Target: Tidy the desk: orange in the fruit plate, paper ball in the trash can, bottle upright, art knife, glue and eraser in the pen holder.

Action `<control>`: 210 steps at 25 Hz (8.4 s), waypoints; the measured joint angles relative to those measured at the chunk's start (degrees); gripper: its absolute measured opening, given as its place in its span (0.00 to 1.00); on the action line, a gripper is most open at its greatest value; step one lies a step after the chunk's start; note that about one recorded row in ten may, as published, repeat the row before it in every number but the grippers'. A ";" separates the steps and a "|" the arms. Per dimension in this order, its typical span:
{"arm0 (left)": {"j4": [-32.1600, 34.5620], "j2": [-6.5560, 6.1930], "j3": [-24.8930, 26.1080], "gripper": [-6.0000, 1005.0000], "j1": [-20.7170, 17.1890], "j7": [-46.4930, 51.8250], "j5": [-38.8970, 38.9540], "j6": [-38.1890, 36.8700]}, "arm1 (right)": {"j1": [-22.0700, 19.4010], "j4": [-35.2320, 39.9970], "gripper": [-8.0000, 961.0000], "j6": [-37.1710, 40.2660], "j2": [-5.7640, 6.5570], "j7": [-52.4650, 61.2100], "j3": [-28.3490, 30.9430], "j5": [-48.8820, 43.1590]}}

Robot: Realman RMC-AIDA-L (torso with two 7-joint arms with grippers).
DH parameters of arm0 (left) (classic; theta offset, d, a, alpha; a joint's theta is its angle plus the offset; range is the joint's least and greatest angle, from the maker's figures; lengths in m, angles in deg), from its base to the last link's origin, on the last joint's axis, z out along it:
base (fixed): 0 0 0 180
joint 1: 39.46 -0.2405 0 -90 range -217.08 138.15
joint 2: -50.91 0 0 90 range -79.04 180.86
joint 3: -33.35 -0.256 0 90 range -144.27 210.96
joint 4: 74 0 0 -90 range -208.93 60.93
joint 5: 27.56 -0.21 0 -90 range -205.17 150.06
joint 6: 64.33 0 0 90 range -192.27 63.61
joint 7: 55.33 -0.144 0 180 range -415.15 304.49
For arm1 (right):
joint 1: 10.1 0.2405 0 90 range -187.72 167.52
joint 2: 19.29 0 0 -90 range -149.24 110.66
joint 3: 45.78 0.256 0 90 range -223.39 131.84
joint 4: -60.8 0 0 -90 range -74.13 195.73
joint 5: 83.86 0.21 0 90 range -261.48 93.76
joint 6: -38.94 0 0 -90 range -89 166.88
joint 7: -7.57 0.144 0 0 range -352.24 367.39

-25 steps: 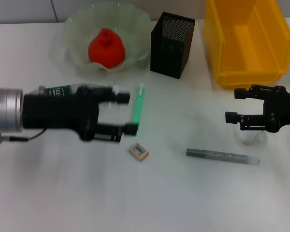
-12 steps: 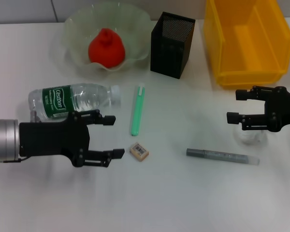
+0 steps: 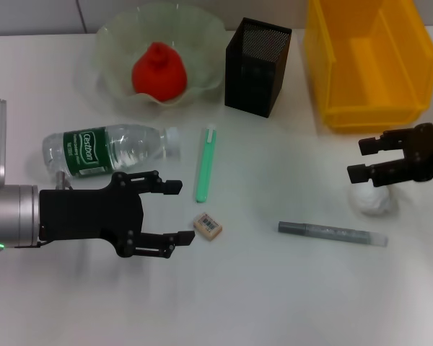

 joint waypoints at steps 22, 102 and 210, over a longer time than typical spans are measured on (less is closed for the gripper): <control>0.00 -0.16 3.30 0.81 1.21 2.43 0.00 -0.16 | 15.77 11.85 0.81 2.93 -0.88 18.50 -11.55 -27.31; 0.53 -0.25 3.51 0.77 1.31 3.35 0.30 -0.18 | 9.80 18.58 0.77 -41.19 -7.39 37.14 -12.83 -23.20; 15.02 4.93 -15.46 0.71 19.28 48.65 -48.65 27.92 | -6.86 -14.88 0.86 -18.55 -4.99 -36.23 -11.49 20.48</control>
